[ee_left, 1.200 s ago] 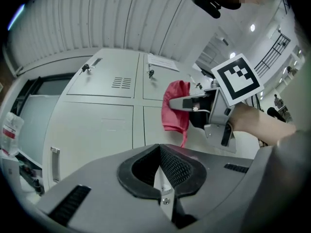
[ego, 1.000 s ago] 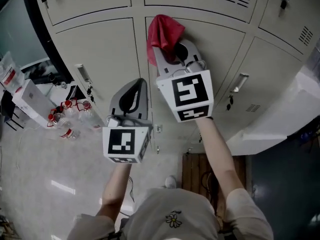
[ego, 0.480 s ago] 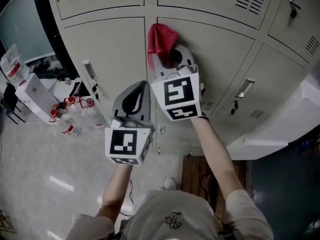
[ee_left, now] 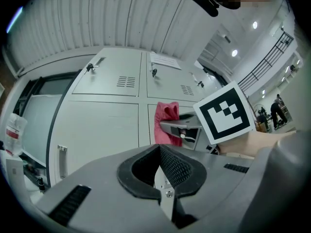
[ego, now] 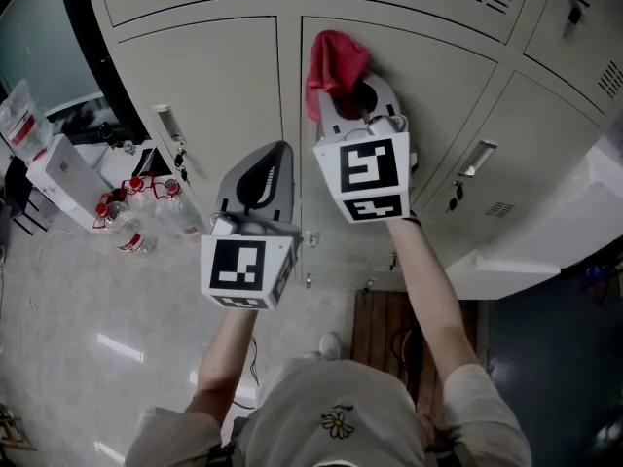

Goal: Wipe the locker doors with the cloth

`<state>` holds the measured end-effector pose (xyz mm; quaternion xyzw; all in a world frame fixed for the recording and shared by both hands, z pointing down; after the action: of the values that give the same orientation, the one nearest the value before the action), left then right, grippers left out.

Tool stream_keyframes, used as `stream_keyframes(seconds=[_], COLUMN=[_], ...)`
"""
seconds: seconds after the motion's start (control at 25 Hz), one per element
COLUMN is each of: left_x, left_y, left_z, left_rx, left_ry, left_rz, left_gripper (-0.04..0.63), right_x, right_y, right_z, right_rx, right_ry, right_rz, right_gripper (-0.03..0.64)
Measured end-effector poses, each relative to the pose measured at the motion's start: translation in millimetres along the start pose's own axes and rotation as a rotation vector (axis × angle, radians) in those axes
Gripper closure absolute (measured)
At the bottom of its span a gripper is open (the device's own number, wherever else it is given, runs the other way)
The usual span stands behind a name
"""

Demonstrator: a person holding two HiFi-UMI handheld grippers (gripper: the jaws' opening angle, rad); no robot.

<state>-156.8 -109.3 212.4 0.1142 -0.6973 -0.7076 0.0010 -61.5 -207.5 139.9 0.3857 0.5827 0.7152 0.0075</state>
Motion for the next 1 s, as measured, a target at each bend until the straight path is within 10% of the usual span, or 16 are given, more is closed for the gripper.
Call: stream_keyframes(seconds=[1.0], left_x=[-45], left_y=[-7], left_z=[-40], left_rx=[-0.024], left_ry=[0.128], left_rz=[0.037], left_gripper=[0.578], right_x=[-117], right_y=[80], right_z=[83], right_rx=[0.118], right_ry=[0.267], right_rz=[-0.033], right_gripper=[0.577])
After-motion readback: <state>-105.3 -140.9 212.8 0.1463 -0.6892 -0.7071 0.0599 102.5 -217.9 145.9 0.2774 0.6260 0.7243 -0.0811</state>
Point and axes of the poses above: the fingertips, and each gripper's own axes: z backward along the fingers, x to its left, y out of its underside, the point moved 8 cm from there along z, backward along the fingers, and after that the axes turned 15 degrees about x, right-handed, at the moved point
